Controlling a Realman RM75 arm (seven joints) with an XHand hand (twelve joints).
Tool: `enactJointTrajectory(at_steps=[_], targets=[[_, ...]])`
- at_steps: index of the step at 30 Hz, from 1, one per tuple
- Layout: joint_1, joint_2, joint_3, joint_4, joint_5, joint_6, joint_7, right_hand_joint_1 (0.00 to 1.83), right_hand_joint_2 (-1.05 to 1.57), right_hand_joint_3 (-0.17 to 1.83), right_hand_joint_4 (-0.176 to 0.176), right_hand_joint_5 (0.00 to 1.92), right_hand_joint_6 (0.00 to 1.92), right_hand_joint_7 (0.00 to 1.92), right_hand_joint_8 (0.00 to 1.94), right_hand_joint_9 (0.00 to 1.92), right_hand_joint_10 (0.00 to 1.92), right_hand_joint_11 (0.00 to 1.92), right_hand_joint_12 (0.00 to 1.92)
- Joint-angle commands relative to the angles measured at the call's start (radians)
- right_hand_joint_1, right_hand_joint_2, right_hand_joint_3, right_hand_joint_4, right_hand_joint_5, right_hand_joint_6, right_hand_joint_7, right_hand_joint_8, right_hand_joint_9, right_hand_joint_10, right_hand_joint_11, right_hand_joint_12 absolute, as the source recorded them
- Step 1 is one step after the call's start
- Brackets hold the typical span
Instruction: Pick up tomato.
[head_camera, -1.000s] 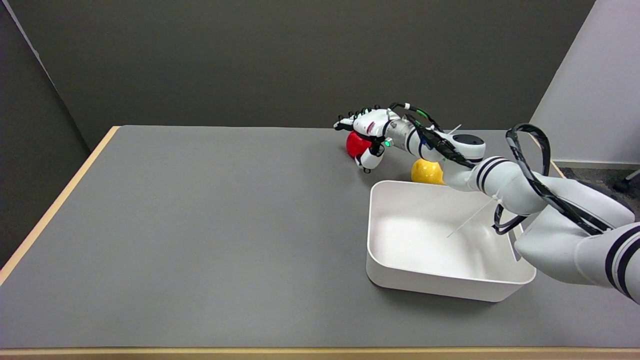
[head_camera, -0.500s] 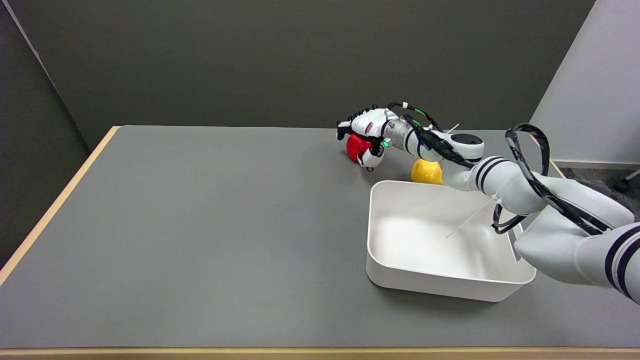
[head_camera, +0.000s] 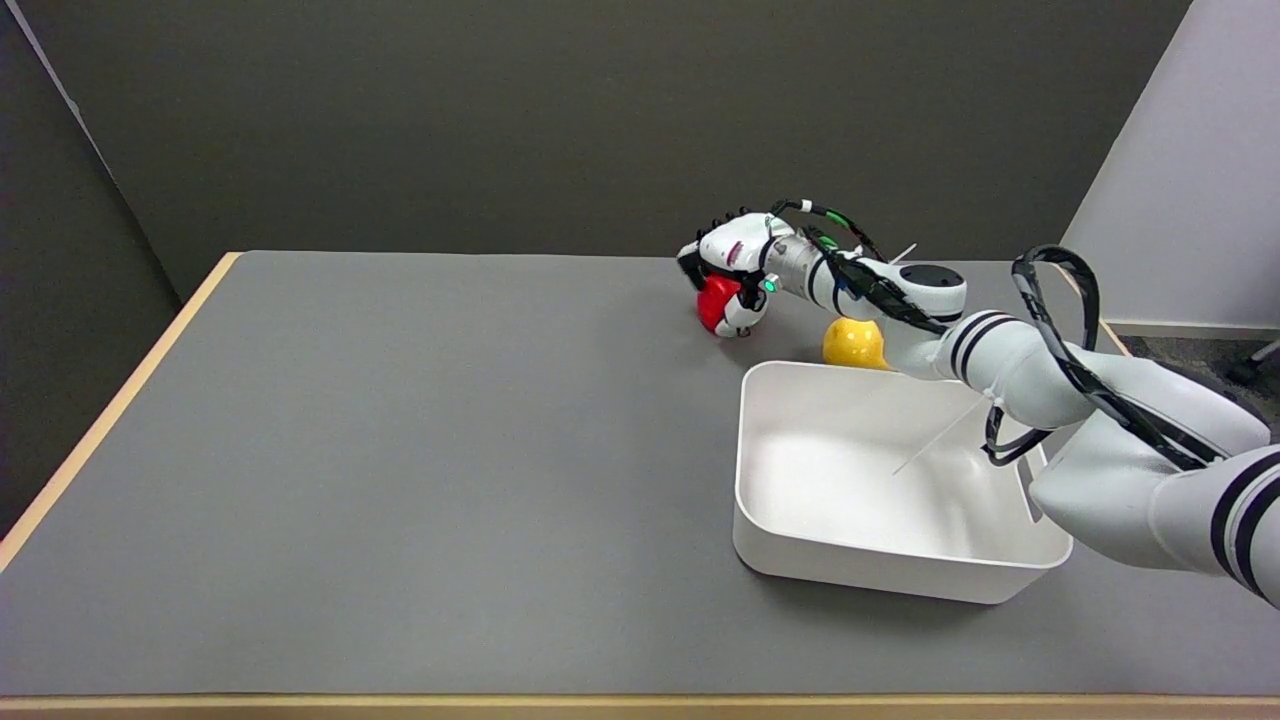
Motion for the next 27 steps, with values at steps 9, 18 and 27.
enactJointTrajectory(at_steps=[9, 18, 27], targets=[[-0.03, 0.02, 0.021, 0.05, -0.014, 0.007, -0.021, 1.32, 1.2, 0.13, -0.176, 0.54, 1.8, 0.74, 1.26, 0.76, 1.37, 0.82, 1.56], [-0.053, 0.065, 0.13, 0.181, -0.014, 0.007, -0.021, 1.32, 1.17, 0.18, -0.176, 0.54, 1.81, 0.75, 1.27, 0.75, 1.38, 0.79, 1.57], [-0.124, 0.159, 0.368, 0.511, -0.014, 0.008, -0.021, 1.34, 1.11, 0.26, -0.176, 0.58, 1.74, 0.79, 1.23, 0.79, 1.34, 0.81, 1.59]])
